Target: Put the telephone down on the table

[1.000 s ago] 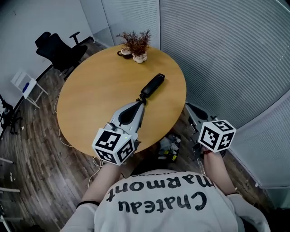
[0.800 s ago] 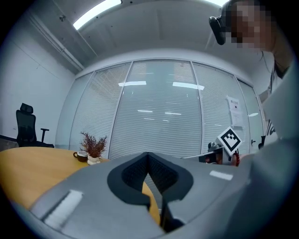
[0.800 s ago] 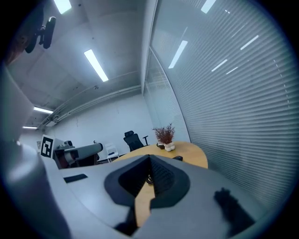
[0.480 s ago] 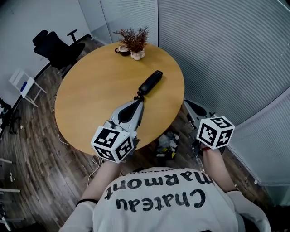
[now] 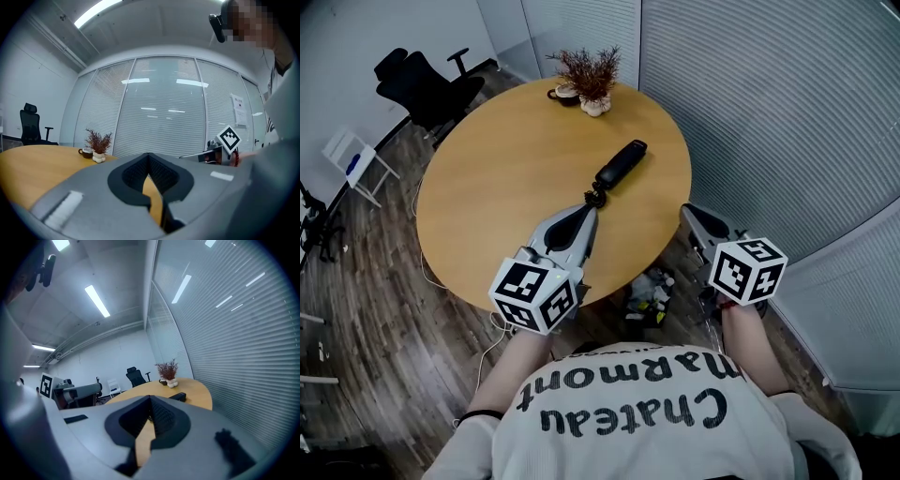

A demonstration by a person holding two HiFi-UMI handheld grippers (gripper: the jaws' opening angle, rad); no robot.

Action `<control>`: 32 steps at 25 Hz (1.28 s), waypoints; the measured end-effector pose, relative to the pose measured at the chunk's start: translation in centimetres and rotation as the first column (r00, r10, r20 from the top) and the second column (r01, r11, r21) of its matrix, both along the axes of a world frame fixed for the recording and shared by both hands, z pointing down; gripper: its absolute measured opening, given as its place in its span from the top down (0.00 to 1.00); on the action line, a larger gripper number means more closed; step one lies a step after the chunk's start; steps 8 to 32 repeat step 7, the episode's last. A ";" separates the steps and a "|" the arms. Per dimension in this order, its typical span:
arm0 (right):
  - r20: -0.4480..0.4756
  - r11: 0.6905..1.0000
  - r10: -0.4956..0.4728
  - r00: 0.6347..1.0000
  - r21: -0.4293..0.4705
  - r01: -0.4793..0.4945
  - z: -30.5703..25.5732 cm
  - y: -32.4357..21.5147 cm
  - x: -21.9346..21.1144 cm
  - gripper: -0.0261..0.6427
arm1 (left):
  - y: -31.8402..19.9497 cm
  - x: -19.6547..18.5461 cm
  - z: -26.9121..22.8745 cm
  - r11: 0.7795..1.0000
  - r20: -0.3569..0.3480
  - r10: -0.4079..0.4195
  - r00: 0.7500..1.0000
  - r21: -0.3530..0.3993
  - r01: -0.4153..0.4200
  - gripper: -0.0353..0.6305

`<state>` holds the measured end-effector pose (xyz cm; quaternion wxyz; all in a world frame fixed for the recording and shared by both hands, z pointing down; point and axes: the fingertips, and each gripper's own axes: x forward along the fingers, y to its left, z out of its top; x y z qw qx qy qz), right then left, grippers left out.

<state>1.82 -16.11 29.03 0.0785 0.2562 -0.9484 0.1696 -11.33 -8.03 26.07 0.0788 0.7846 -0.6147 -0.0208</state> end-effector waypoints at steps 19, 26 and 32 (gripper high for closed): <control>-0.004 1.000 -0.009 1.000 0.001 0.009 -0.4 0.2 -0.2 0.94 | 0.2 -0.2 -0.3 1.000 -0.001 -0.006 1.000 -0.001 0.006 0.94; -0.004 1.000 -0.009 1.000 0.001 0.009 -0.4 0.2 -0.2 0.94 | 0.2 -0.2 -0.3 1.000 -0.001 -0.006 1.000 -0.001 0.006 0.94; -0.004 1.000 -0.009 1.000 0.001 0.009 -0.4 0.2 -0.2 0.94 | 0.2 -0.2 -0.3 1.000 -0.001 -0.006 1.000 -0.001 0.006 0.94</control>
